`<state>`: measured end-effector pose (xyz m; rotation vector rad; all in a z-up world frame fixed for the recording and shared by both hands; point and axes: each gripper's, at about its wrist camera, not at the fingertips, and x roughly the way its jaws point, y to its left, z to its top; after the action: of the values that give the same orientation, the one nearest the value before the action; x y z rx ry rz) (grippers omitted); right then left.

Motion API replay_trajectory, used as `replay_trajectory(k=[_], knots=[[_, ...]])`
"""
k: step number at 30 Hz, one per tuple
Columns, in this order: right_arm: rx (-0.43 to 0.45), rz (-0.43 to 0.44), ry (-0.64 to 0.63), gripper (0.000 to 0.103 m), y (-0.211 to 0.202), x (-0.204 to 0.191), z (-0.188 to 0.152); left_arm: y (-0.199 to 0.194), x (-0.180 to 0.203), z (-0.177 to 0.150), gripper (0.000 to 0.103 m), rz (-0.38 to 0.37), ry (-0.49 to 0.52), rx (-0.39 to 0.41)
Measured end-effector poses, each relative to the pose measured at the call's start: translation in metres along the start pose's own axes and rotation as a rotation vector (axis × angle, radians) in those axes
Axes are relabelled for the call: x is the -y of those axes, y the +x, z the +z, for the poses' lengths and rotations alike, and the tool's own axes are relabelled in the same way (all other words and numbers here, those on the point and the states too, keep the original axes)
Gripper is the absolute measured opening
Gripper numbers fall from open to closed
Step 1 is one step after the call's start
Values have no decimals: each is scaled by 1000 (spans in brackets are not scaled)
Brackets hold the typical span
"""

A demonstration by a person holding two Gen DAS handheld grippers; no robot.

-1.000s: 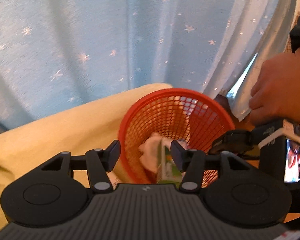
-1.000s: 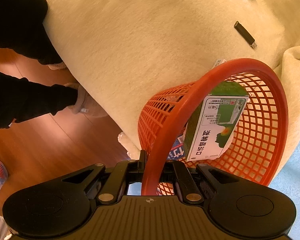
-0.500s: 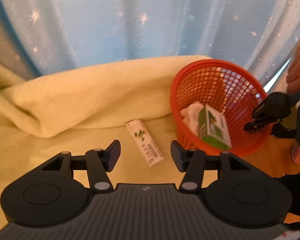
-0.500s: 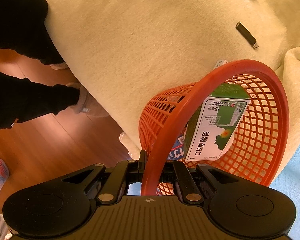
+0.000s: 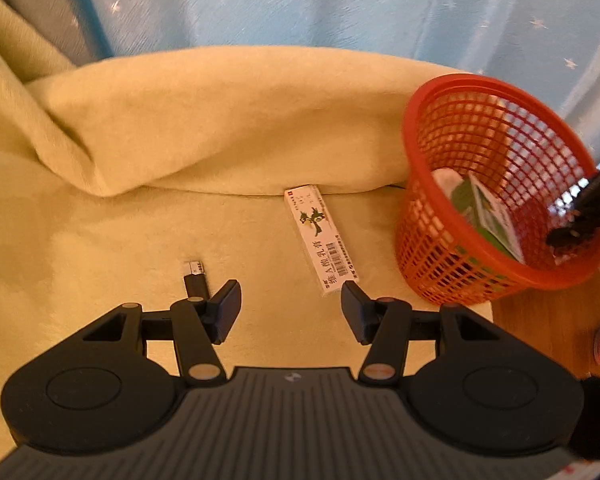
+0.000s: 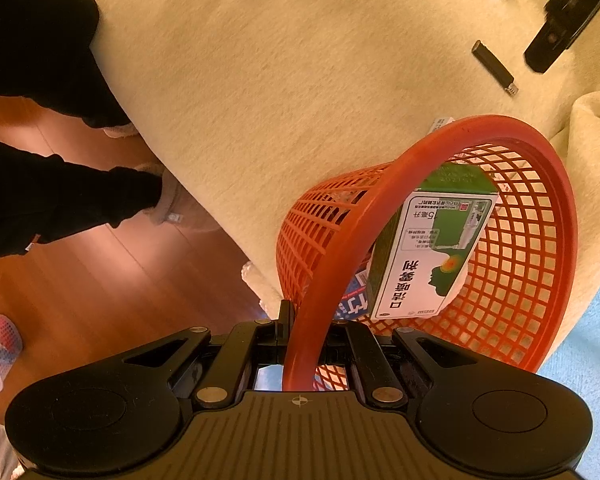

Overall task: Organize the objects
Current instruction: 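Move the left tool to the white ointment box and grasp it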

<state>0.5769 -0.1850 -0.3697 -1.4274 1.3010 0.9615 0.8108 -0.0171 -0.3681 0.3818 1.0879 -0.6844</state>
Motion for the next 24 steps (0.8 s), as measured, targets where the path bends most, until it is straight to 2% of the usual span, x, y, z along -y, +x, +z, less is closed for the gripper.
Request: replay_trajectory(k=[11, 24], knots=[[2, 5, -3, 2, 1, 0, -1, 65, 11, 0, 59, -26, -110, 38], [20, 5, 17, 2, 2, -1, -4, 122, 19, -3, 59, -66, -133, 25]])
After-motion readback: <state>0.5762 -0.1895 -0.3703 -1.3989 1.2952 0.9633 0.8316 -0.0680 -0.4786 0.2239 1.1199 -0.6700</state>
